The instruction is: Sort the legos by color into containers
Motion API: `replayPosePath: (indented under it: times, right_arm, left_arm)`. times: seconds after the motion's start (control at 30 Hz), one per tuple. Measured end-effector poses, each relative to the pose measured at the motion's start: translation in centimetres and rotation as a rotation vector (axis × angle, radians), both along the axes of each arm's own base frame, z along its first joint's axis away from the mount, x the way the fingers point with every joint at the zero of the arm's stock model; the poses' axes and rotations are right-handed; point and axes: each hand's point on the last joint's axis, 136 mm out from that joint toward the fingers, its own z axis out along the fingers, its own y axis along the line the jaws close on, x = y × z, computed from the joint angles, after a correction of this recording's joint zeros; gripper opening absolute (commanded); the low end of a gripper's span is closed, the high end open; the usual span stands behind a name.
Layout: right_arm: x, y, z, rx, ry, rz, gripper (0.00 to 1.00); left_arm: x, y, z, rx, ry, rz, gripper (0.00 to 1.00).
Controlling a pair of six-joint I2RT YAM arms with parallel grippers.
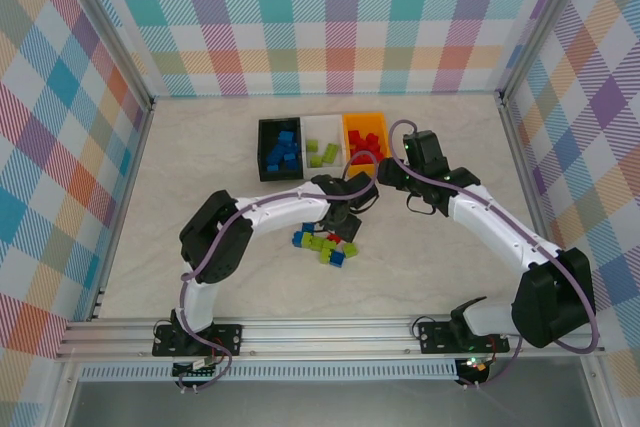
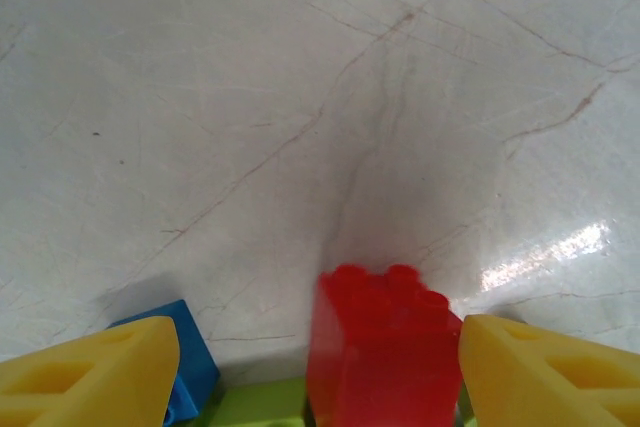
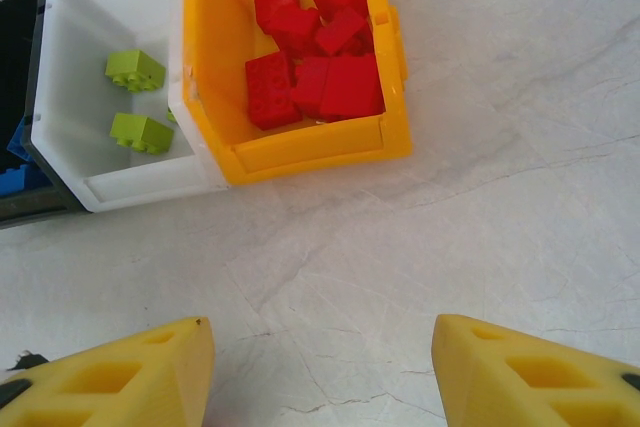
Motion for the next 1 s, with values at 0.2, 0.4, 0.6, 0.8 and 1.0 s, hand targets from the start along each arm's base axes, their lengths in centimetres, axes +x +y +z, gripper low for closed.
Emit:
replayPosePath:
  times: [0.2,0.4,0.6,0.8,1.0]
  right_arm:
    - [0.0,0.0,0.0,0.0,0.0,0.0,0.6]
    - [0.0,0.0,-0.1,0.001,-0.002,0.0,0.6]
    - [0.1,0.0,-0.1,0.002,-0.004,-0.001,0.6]
    - [0.0,-0.1,-0.5,-0.001,0.003,-0.003,0.6]
    - [0.0,-0.5,-0.4,-0.001,0.001,-0.015,0.6]
  left_arm:
    - [-1.3,0.2,-0.7,0.03,0.028,-0.025,0.82]
    - [-1.4,0.2,-0.8,0.035,0.03,-0.035,0.68]
    - [-1.6,0.3,-1.9,0.055,0.049,-0.038,0.66]
    - [-1.7,0.4,-2.3,0.055,0.051,-0.034,0.49]
    - [-1.5,0.1,-2.3,0.044,0.04,-0.028,0.39]
